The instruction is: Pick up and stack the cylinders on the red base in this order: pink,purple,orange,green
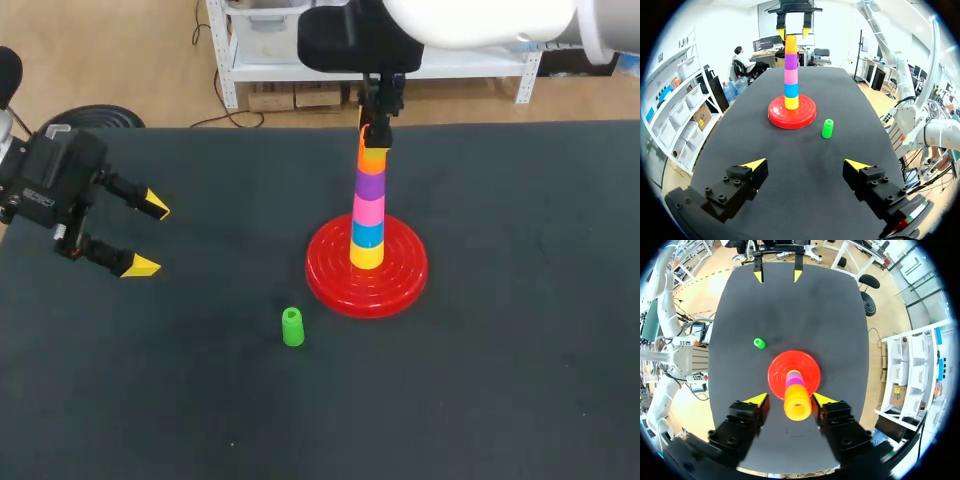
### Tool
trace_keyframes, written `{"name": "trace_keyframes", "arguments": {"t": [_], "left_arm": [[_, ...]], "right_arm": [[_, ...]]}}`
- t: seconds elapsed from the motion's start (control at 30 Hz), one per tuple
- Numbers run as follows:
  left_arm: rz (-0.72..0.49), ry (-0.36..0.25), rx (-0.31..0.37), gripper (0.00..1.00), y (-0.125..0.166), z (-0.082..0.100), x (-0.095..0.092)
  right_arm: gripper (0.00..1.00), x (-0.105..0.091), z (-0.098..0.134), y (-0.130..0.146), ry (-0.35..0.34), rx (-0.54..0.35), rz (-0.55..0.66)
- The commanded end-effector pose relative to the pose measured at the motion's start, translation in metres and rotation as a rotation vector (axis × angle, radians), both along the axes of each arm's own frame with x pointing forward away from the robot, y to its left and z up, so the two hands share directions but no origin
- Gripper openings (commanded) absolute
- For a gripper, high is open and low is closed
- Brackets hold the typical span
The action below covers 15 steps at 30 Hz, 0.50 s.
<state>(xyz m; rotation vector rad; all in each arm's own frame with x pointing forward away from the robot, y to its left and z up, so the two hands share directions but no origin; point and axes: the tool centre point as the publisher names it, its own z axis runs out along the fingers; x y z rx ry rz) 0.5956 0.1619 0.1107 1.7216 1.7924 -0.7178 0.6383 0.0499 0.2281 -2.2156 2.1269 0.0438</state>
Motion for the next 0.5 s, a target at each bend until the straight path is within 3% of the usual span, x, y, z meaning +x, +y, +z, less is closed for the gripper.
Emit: {"name": "trace_keyframes", "arguments": {"t": [0.03, 0.5], "left_arm": [[0.000, -0.002, -0.002, 1.00, 0.000, -0.001, 0.000], [0.000, -0.002, -0.002, 1.00, 0.000, -0.001, 0.000]], "right_arm": [[1.00, -0.005, 0.001, 0.001, -0.005, -0.010, -0.001], [1.00, -0.019, 0.014, 0.037, -0.087, 0.009, 0.105]]}}
